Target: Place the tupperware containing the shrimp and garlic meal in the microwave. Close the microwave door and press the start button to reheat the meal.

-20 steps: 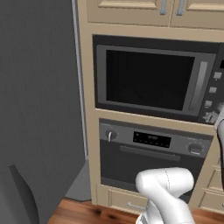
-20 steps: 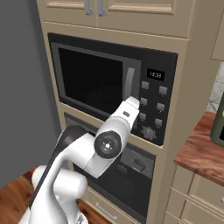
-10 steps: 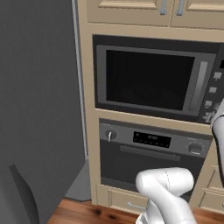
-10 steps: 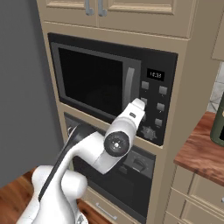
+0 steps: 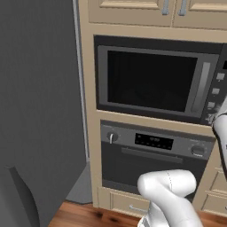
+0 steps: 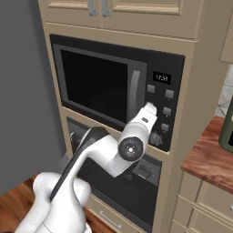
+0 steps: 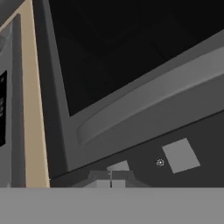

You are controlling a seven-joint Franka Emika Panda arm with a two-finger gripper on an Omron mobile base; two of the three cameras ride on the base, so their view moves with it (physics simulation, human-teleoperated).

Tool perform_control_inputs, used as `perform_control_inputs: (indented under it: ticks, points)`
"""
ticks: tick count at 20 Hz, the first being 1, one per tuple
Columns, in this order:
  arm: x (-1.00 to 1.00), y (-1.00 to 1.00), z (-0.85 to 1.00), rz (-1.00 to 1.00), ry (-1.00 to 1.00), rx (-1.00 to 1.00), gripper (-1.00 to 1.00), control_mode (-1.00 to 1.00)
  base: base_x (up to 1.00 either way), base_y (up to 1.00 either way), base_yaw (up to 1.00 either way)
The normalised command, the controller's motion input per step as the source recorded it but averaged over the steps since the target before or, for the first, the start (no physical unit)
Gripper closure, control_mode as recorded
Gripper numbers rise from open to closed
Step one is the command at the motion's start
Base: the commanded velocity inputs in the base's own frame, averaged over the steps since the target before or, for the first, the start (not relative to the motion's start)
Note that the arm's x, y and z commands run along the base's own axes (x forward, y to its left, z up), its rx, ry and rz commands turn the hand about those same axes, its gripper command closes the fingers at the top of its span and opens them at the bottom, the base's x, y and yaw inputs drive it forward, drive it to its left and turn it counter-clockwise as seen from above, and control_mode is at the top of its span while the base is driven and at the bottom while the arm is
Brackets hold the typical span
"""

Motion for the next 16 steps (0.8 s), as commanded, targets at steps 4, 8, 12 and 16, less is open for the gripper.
perform_control_inputs:
  ticks: [4, 8, 12, 16]
  points:
    - [0.31, -0.10, -0.17, 0.00, -0.01, 0.00, 1.00, -1.00, 0.00, 0.00, 0.00]
    - [0.33, -0.10, -0.16, 0.00, -0.01, 0.00, 1.00, -1.00, 0.00, 0.00, 0.00]
    - [0.34, -0.11, -0.13, 0.00, 0.00, 0.00, 1.00, -1.00, 0.00, 0.00, 0.00]
    - [0.35, -0.14, -0.11, 0.00, -0.01, 0.00, 1.00, -1.00, 0.00, 0.00, 0.00]
